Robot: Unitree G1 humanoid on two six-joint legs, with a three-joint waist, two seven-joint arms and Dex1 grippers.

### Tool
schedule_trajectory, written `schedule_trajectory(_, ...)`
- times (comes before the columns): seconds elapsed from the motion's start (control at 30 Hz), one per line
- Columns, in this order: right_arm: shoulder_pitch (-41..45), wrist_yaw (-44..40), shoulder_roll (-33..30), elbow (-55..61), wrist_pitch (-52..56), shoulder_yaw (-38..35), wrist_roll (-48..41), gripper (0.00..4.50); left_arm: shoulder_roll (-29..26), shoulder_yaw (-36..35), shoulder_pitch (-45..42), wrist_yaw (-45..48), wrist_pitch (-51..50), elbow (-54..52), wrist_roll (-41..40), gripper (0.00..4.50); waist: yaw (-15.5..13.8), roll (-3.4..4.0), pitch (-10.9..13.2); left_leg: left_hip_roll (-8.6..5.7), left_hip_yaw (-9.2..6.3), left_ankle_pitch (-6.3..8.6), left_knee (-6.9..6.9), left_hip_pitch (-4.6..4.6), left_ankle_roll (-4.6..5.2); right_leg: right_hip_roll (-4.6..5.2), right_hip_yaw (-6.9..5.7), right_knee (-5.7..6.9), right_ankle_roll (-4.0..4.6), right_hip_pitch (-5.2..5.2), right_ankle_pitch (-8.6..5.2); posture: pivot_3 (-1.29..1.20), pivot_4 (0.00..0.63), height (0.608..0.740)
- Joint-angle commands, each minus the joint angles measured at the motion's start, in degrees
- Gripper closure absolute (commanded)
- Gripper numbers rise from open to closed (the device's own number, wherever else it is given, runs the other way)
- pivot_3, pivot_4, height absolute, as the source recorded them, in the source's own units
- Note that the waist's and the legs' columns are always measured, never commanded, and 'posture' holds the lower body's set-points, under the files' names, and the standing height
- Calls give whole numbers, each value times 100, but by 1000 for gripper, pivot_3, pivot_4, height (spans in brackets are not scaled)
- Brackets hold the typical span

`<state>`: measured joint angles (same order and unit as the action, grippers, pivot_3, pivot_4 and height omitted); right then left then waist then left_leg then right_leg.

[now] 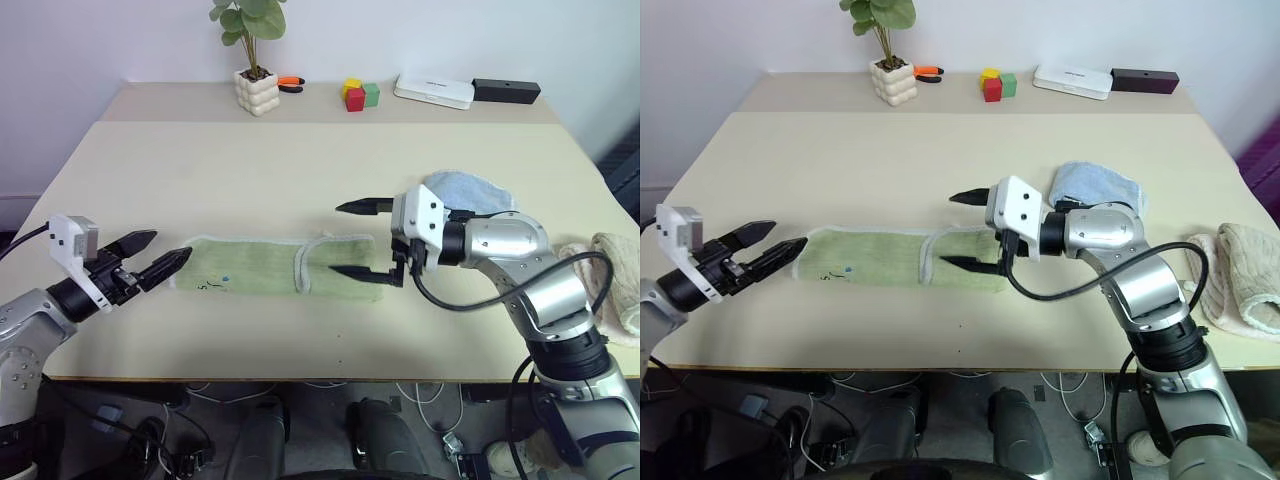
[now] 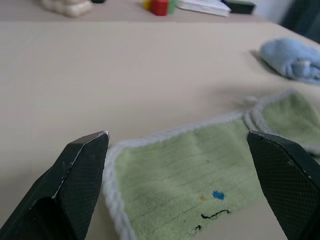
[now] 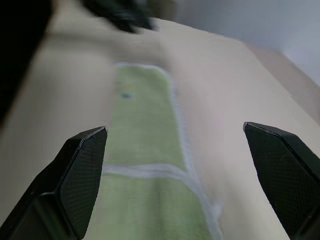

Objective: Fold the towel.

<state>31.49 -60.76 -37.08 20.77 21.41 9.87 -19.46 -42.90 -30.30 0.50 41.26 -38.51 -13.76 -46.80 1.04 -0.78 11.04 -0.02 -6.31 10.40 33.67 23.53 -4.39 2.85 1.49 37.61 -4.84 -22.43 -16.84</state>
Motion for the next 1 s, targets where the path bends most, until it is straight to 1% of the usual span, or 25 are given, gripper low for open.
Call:
schedule_trajectory(0.03,61,-289,-111,160,-235,-39,-111,42,46,-591,100,-687,-824,-278,-748,0,10,-1,0,0,0,0,0,0,0,0,-1,0,0,0,0,0,150,740)
schedule_trajectory(0.13,72,-255,-57,-62,-68,-125,-206,42,252,-936,297,-1394,-1367,-672,-1428,0,-1,-2,1,0,0,0,0,0,0,3,0,0,0,0,0,0,150,740)
schedule_trajectory(0.2,52,-218,-52,-147,74,-119,-238,42,732,-1248,349,-2523,-1577,-770,-2114,0,-18,-2,1,1,0,0,2,0,0,6,0,-1,0,2,0,0,150,740)
schedule_trajectory(0.27,23,-117,10,-173,190,-144,-301,42,1130,-1366,584,-3610,-1733,-941,-2900,0,-26,-7,-1,5,-2,0,7,1,-1,15,-1,-4,-2,5,2,0,150,740)
schedule_trajectory(0.3,15,-87,38,-177,185,-151,-310,42,1195,-1311,753,-3811,-1732,-1241,-2805,0,-31,-7,-1,5,-2,0,8,1,-1,16,-1,-5,-2,8,2,0,150,740)
schedule_trajectory(0.33,3,-80,57,-172,170,-145,-320,42,1412,-1277,933,-4173,-1600,-1502,-3233,0,-27,-10,0,6,-4,0,8,1,-1,33,-1,-6,-3,8,1,0,150,740)
schedule_trajectory(0.37,-6,-89,58,-178,127,-125,-299,42,1692,-1222,1068,-4577,-1404,-1722,-3466,0,-32,-10,0,4,-1,0,8,4,-1,37,0,-7,-4,6,2,0,150,740)
schedule_trajectory(0.4,4,-97,66,-194,76,-108,-283,42,1963,-1125,1203,-4857,-1224,-1877,-3790,0,-36,-10,0,-2,0,0,9,5,-1,42,0,-8,-4,8,1,0,150,740)
schedule_trajectory(0.47,39,-99,83,-235,31,-86,-263,42,2312,-944,1342,-5304,-943,-2000,-4226,0,-64,-11,0,-7,2,1,16,4,-2,50,-1,-10,-4,12,1,0,150,740)
schedule_trajectory(0.57,94,-96,132,-294,7,-56,-247,42,2471,-670,1448,-5658,-655,-2037,-4644,0,-94,-13,-1,-21,0,1,23,4,-3,48,-5,-11,-3,18,1,0,150,740)
schedule_trajectory(0.77,130,-69,203,-339,-45,-3,-171,42,2389,-373,1457,-5870,-245,-1741,-5060,0,-124,-13,-1,-24,6,1,21,5,-3,37,-3,-17,-2,17,0,0,150,740)
schedule_trajectory(0.93,117,18,249,-320,-61,-17,-98,42,2361,-105,1231,-6096,51,-1466,-5438,0,-151,-13,-1,-25,7,1,21,6,-3,37,-3,-20,-2,18,0,0,150,740)
schedule_trajectory(1.0,105,50,257,-278,-34,-29,-100,42,2312,-12,1181,-6097,80,-1337,-5436,0,-164,-13,-1,-25,7,1,22,6,-3,37,-3,-21,-2,18,0,0,150,740)
